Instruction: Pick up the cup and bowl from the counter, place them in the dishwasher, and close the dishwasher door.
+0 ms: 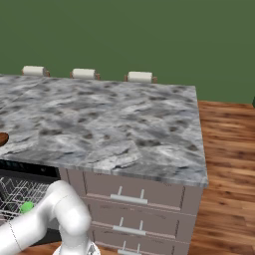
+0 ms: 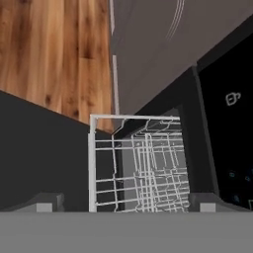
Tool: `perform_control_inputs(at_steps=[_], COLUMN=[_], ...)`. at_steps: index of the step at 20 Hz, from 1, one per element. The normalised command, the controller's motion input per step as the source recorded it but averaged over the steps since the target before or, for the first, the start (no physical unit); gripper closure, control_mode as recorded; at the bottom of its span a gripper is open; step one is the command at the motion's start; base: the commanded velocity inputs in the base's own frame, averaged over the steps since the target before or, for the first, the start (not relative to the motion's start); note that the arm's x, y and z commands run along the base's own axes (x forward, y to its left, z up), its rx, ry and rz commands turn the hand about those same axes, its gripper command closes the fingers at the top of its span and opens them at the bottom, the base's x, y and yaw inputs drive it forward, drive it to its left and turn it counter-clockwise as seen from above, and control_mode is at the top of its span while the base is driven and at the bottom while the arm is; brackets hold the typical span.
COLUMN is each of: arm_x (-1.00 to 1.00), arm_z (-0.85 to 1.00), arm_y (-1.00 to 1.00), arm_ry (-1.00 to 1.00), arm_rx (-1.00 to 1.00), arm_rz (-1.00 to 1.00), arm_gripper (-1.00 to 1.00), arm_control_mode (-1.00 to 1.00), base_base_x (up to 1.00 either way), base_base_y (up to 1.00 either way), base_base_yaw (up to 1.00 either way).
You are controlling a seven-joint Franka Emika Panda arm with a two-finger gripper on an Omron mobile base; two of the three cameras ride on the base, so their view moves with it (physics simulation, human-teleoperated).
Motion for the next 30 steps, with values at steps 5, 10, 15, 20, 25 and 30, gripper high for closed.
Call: perform_control_inputs(at_steps=[5,10,15,20,25,30], arm_x=[-0.05,0.00,0.00,0.00,0.00,0.02], arm_z=[0.52,0.45,0.36,0.31,0.30,0.23], arm_y=[0.00,0.00,-0.05,-0.04,-0.15,-0.19], arm_ry=[-0.03,-0.02,-0.01,0.00,0.00,0.00], arm_rx=[0.00,-0.01,-0.02,-0.01,-0.02,-0.01], arm_rz=[0.00,0.00,0.00,0.00,0.00,0.00], arm_gripper=[-1.00,-1.00,-1.00,-1.00,-1.00,-1.00], arm_control_mode=[-1.00,-1.00,-1.00,-1.00,-1.00,-1.00], base_base_x=[0.00,0.00,0.00,0.00,0.00,0.00], base_base_y=[0.00,0.00,0.00,0.00,0.00,0.00], base_base_yaw=[0.00,0.00,0.00,0.00,0.00,0.00])
